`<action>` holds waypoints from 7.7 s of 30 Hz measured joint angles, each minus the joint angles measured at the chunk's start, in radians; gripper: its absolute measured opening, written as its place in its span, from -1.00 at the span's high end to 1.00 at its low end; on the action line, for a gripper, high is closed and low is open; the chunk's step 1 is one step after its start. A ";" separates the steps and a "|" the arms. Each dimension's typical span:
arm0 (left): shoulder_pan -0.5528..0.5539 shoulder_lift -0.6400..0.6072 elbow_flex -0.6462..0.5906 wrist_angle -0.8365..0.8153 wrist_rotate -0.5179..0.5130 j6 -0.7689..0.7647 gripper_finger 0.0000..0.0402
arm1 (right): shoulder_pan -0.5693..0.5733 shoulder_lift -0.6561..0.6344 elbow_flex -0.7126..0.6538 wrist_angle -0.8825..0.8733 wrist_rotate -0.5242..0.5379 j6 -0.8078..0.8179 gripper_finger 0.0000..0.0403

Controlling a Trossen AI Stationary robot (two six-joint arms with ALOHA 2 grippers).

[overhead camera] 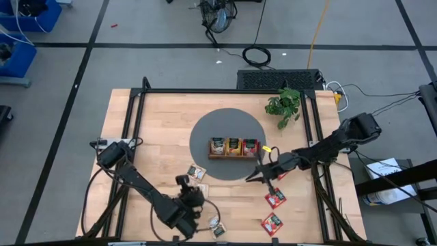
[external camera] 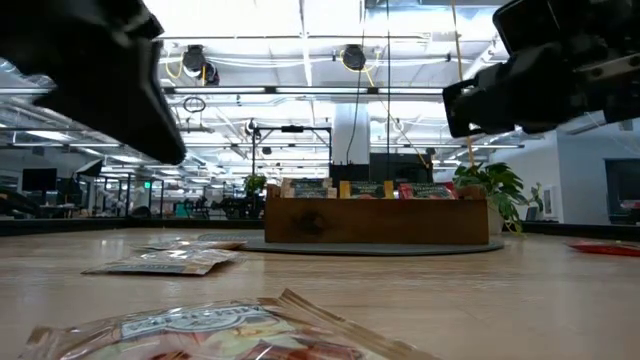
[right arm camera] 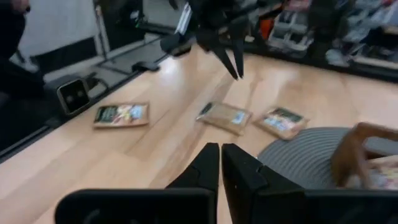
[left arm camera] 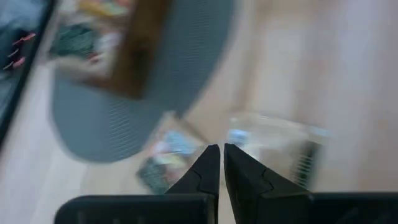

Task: Pick & Place Tea
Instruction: Put the brown tea bag into the left section of the wooden organizer

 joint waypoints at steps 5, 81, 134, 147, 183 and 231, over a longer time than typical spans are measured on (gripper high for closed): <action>0.047 0.000 -0.002 -0.063 0.018 -0.158 0.85 | -0.010 -0.001 -0.023 0.069 0.000 0.008 0.99; 0.161 0.001 -0.148 0.337 0.286 0.059 0.85 | -0.011 0.000 -0.022 0.055 0.027 0.043 0.98; 0.215 0.037 -0.136 1.069 0.285 0.775 0.85 | -0.036 0.304 0.137 -0.055 -0.239 0.133 0.98; 0.190 0.073 -0.119 0.978 0.443 0.622 0.85 | -0.035 0.341 0.248 -0.069 -0.183 0.026 0.92; 0.198 0.113 -0.108 0.771 0.548 0.457 0.85 | 0.016 0.459 0.373 -0.284 -0.048 0.088 0.99; 0.217 0.101 -0.133 0.849 0.489 0.426 0.85 | 0.071 0.313 0.369 -0.361 0.024 0.139 0.92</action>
